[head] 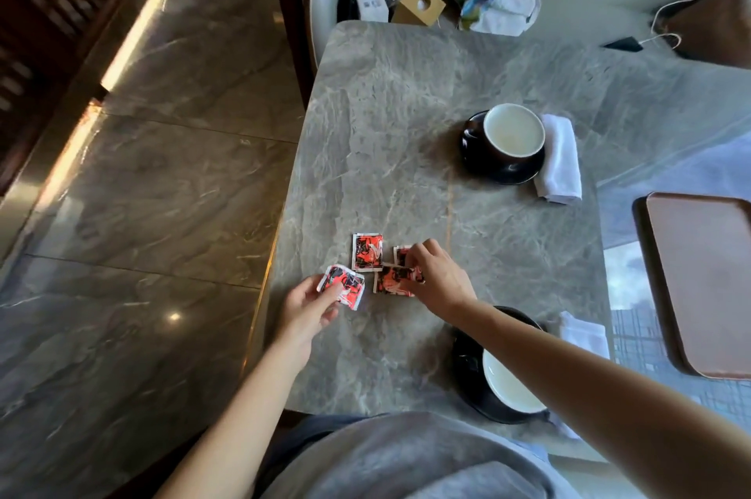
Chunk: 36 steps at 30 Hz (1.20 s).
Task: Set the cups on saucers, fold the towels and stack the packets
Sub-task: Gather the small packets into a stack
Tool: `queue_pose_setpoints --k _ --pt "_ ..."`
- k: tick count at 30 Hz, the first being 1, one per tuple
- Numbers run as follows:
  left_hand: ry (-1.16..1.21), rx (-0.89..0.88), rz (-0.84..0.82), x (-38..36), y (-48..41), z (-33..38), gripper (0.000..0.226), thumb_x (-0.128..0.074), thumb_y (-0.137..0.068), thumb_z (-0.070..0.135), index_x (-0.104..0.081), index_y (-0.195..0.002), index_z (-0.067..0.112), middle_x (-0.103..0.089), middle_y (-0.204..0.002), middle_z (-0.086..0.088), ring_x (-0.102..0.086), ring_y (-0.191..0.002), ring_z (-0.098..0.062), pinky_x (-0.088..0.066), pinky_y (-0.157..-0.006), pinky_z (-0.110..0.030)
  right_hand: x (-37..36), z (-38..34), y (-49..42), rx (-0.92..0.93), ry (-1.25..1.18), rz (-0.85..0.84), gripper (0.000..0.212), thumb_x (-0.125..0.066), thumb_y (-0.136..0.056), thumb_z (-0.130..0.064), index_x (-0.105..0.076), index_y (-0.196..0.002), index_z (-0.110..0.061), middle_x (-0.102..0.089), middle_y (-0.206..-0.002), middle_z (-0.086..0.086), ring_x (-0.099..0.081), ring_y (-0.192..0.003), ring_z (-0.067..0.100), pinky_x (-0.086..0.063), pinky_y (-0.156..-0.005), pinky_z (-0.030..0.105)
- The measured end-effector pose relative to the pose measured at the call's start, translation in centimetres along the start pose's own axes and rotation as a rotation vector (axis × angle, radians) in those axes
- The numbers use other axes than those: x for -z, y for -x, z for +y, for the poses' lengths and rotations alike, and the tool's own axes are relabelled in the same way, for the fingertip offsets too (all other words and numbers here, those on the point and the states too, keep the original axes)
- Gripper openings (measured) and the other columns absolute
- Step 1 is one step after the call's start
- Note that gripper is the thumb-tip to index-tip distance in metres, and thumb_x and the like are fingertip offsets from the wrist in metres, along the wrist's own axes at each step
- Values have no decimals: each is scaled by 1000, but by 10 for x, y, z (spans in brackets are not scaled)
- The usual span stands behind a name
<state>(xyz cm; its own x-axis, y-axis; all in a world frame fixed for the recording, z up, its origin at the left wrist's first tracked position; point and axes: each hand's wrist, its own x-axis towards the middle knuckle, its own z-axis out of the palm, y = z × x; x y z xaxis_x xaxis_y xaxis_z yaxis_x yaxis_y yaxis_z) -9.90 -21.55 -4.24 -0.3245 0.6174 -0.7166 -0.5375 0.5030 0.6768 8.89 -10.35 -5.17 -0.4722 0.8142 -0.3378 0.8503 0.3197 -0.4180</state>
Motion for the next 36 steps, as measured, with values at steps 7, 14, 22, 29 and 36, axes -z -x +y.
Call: queue_pose_setpoints --k 7,14,22,29,36 --pt "93 -6 53 5 -6 7 14 -57 -90 17 -71 -88 23 -70 -93 -1 -63 -93 -19 -52 -76 -33 -4 -7 8 43 62 38 37 -65 -83 -23 -49 -116 -17 -53 -116 3 -51 -109 25 -41 -86 35" --pt "97 45 51 3 -2 2 13 -56 -91 19 -69 -88 21 -68 -92 -4 -62 -88 -20 -51 -77 -37 -1 -10 8 51 90 -15 34 -64 -82 -19 -53 -115 -17 -49 -119 4 -47 -113 25 -43 -87 37" --pt "65 73 36 11 3 -9 26 -42 -98 30 -66 -99 20 -72 -94 -6 -68 -84 -19 -52 -67 -33 27 -32 14 150 -372 -138 25 -56 -85 -1 -66 -102 -15 -66 -86 -4 -66 -79 16 -52 -76 33" --pt "52 238 -277 -7 13 -8 34 -37 -98 35 -62 -111 16 -69 -104 -8 -64 -99 -22 -51 -86 -37 21 -59 19 249 -449 -209 19 -64 -82 -4 -63 -98 -14 -63 -76 -8 -56 -68 5 -42 -64 13" --pt "-90 129 -371 -12 24 -9 26 -45 -93 1 -62 -107 15 -75 -95 -4 -71 -89 -16 -54 -78 -31 4 -53 17 210 -437 66 13 -70 -81 -19 -65 -92 -20 -55 -90 -7 -55 -78 7 -47 -72 21"
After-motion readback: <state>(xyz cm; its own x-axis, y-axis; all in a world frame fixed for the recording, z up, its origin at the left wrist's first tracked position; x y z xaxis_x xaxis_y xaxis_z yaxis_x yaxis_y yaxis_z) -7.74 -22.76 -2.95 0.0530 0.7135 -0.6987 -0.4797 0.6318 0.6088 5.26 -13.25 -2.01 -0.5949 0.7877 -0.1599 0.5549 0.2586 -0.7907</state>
